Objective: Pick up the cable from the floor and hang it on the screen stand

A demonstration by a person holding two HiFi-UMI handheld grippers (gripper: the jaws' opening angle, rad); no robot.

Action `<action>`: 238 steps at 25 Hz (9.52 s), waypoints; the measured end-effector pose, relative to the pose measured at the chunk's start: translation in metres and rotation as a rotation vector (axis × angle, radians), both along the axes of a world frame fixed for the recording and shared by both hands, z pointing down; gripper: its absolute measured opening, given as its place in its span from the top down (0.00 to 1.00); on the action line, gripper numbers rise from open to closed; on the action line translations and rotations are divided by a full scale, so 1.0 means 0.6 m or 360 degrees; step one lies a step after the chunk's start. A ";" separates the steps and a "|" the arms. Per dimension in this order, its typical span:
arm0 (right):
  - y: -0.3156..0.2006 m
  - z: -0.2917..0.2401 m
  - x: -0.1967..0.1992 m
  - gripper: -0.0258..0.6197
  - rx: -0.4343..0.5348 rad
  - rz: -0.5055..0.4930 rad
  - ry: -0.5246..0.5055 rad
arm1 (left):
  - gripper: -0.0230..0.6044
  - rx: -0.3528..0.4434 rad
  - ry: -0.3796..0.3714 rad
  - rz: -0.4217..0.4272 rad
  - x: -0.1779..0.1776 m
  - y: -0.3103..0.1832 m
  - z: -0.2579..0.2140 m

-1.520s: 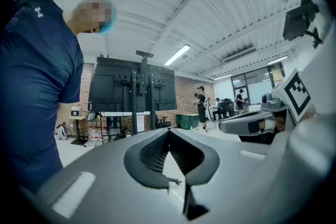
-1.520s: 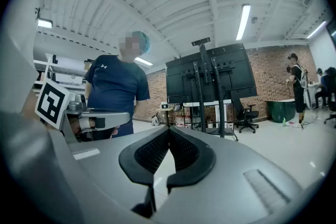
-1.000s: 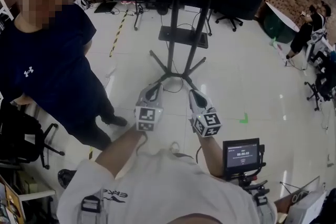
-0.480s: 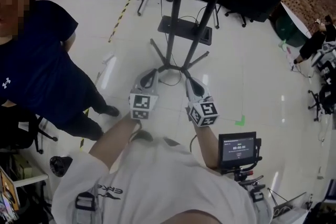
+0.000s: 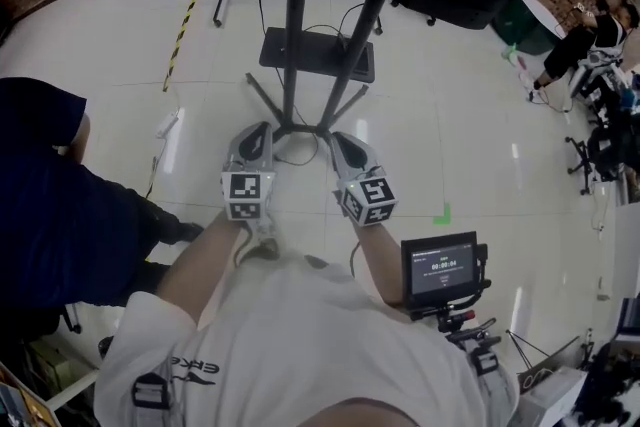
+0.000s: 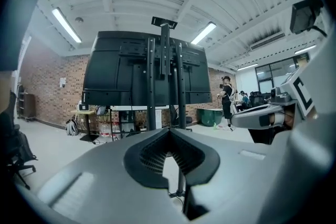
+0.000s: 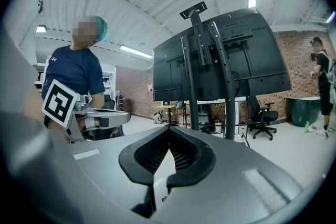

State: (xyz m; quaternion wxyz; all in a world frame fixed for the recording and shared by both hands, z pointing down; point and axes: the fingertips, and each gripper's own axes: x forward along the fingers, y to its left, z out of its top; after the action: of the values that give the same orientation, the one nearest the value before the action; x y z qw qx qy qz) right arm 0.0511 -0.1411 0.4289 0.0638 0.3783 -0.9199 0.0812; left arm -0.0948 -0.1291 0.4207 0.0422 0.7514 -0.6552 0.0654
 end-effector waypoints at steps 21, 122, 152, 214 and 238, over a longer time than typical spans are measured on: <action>-0.237 0.138 -0.087 0.94 -0.0124 -0.0085 0.0148 | 0.96 -0.0264 -0.0010 -0.0084 -0.103 -0.256 0.188; -0.365 0.891 -0.053 0.94 -0.0262 -0.0284 0.0373 | 0.90 -0.0862 -0.0960 0.0879 -0.025 -0.266 1.059; -0.303 -0.062 -0.060 0.66 0.0308 -0.0340 0.0323 | 0.90 0.0158 -0.0687 0.0394 -0.117 -0.293 -0.183; -0.611 -0.870 0.031 0.92 0.1462 0.0352 0.0715 | 0.89 0.0617 -0.0566 0.0333 -0.149 -0.591 -0.816; -0.667 -0.855 -0.066 0.91 0.1328 0.0043 0.0999 | 0.89 0.0503 -0.0260 0.0213 -0.236 -0.606 -0.804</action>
State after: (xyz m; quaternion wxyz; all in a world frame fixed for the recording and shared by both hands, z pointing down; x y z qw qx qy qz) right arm 0.0114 -0.5415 -0.0843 0.1793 0.3894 -0.8056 -0.4089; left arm -0.2366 -0.4924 -0.0617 -0.1341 0.7827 -0.6073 0.0252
